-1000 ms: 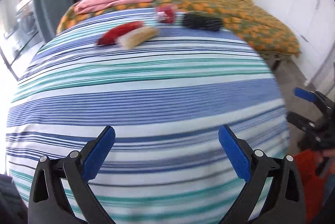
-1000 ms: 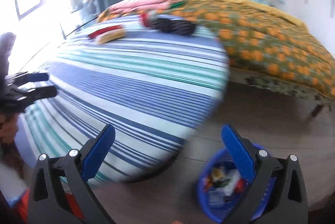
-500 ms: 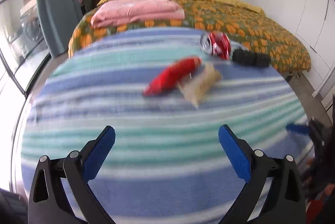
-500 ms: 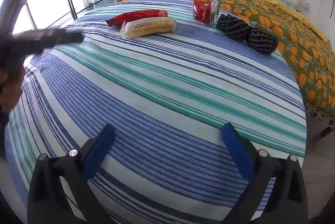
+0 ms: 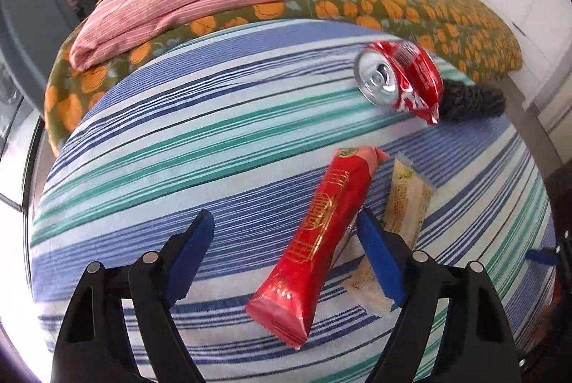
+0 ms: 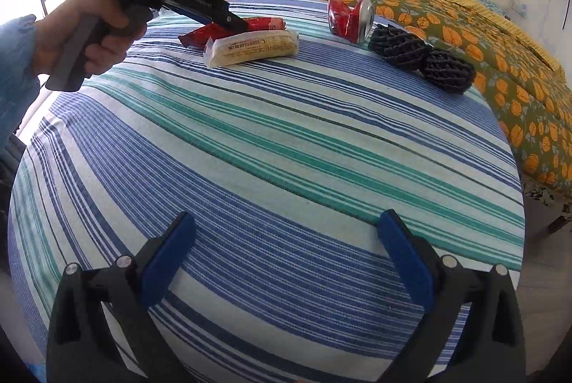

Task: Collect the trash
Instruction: 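Grasp the red sausage with the left gripper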

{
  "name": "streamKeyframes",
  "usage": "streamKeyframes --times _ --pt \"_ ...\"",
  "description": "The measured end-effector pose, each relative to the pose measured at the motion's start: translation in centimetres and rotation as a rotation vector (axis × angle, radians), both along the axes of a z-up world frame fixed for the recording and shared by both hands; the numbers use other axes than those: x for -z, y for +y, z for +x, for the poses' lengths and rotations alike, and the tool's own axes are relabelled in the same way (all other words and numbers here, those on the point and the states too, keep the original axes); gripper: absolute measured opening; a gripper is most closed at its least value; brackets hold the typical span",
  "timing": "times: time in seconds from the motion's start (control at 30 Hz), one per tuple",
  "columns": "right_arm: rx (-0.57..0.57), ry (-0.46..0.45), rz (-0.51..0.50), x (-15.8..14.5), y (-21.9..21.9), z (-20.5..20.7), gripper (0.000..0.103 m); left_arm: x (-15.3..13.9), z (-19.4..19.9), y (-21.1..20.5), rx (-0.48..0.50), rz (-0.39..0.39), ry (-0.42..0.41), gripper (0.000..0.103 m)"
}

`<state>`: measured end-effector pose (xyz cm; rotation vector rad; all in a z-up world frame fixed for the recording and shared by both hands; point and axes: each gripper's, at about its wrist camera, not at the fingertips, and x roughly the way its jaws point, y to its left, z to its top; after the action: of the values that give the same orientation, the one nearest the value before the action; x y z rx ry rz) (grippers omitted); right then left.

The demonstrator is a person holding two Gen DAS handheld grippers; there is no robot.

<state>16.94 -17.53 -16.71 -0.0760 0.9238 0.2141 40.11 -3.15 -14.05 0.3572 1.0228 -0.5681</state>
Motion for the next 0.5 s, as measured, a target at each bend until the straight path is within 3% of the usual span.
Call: streamKeyframes --times 0.1,0.17,0.2,0.23,0.33,0.5 --pt "-0.001 0.0 0.0 0.0 0.0 0.0 0.098 0.4 0.1 -0.5 0.03 -0.014 0.035 0.061" --pt "-0.001 0.0 0.0 0.0 0.0 0.0 0.098 0.4 -0.1 -0.7 0.059 -0.039 0.061 0.033" --pt "-0.001 0.0 0.0 0.0 0.0 0.0 0.098 0.2 -0.5 -0.8 0.069 -0.05 0.062 0.029" --pt "-0.001 0.0 0.0 0.0 0.0 0.0 0.098 0.1 -0.7 -0.9 0.069 -0.05 0.057 0.018" --pt "-0.001 0.0 0.0 0.0 0.0 0.0 0.098 -0.5 -1.3 0.0 0.001 -0.05 0.029 0.013" --pt "-0.001 0.0 0.0 0.0 0.0 0.0 0.098 -1.9 -4.4 5.4 -0.234 -0.078 0.0 0.013"
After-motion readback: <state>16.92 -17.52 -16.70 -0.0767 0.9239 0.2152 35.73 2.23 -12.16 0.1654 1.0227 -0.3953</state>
